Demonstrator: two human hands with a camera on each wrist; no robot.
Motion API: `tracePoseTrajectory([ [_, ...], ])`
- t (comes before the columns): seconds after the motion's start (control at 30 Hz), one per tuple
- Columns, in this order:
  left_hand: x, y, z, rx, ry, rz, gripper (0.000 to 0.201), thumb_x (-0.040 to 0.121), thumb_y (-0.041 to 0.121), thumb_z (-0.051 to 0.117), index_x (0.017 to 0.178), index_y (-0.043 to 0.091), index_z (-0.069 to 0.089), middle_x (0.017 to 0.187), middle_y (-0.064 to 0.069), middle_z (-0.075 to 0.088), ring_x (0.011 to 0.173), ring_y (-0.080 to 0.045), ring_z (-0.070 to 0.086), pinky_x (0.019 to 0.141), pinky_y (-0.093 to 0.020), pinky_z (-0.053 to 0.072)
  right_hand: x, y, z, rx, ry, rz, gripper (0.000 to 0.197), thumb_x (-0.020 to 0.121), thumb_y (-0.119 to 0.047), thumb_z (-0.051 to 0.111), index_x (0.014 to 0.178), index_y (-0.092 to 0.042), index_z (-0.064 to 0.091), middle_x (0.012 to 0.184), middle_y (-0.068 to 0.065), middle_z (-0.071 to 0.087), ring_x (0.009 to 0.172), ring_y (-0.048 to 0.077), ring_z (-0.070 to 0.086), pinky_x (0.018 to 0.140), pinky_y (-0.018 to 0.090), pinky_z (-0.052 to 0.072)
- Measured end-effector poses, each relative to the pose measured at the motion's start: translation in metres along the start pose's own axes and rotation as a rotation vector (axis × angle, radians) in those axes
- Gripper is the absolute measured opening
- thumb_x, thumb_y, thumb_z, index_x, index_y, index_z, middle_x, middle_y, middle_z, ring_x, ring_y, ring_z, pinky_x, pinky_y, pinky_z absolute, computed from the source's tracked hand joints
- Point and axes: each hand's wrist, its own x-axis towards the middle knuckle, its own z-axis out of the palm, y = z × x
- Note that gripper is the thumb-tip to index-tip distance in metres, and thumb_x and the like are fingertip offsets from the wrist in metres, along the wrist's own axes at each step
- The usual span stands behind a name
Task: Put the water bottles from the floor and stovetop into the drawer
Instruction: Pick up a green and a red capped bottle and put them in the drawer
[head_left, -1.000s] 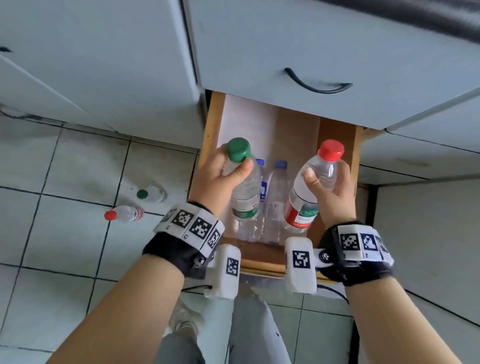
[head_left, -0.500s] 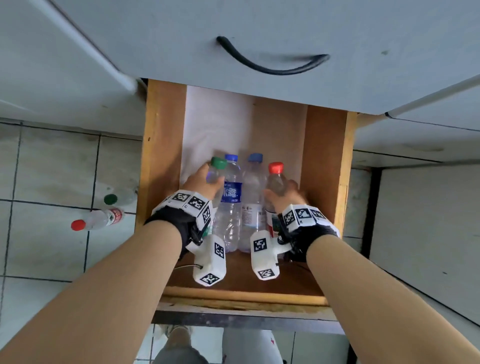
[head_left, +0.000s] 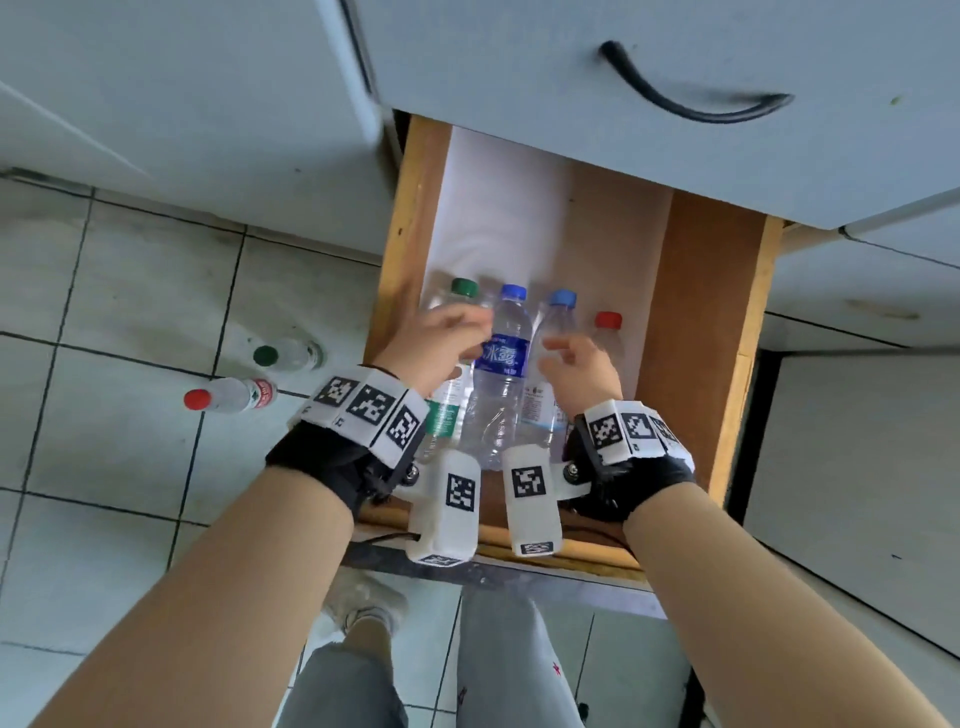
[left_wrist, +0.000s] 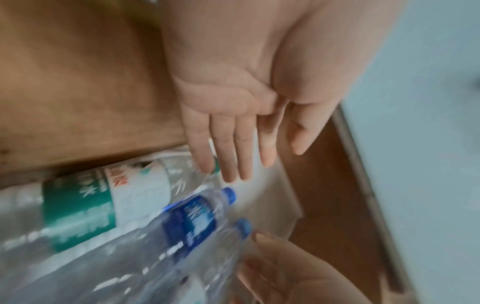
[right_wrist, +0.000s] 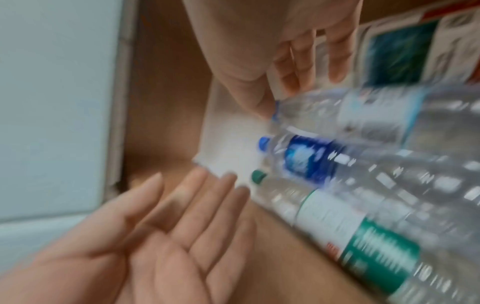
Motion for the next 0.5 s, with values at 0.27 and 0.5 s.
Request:
tracePoseTrajectory([
  [0.27, -0.121, -0.036, -0.152, -0.241, 0.365, 0.397, 0.022, 0.086, 0.019, 0.048, 0.095, 0.032, 0.062, 0.091, 0.011, 0.07, 0.084, -0.003, 0.067, 0.073, -0.016, 0.05, -0.116, -0.126, 0.113, 0.364, -0.007, -0.6, 0.018, 0.08, -0.008, 0.052, 0.084, -0.023, 0.06, 0.077, -0.007, 0.062, 0.072, 0.018, 0.059, 0.071, 0.025, 0.046],
  [0.5, -0.142, -0.151, -0.258, -0.338, 0.557, 0.194, 0.023, 0.084, 0.008, 0.052, 0.089, 0.029, 0.06, 0.073, 0.012, 0.069, 0.071, -0.001, 0.063, 0.065, -0.017, 0.046, -0.147, -0.165, 0.255, 0.374, -0.091, -0.593, 0.025, 0.08, 0.001, 0.051, 0.086, -0.022, 0.059, 0.089, -0.002, 0.059, 0.071, -0.001, 0.051, 0.068, 0.011, 0.042],
])
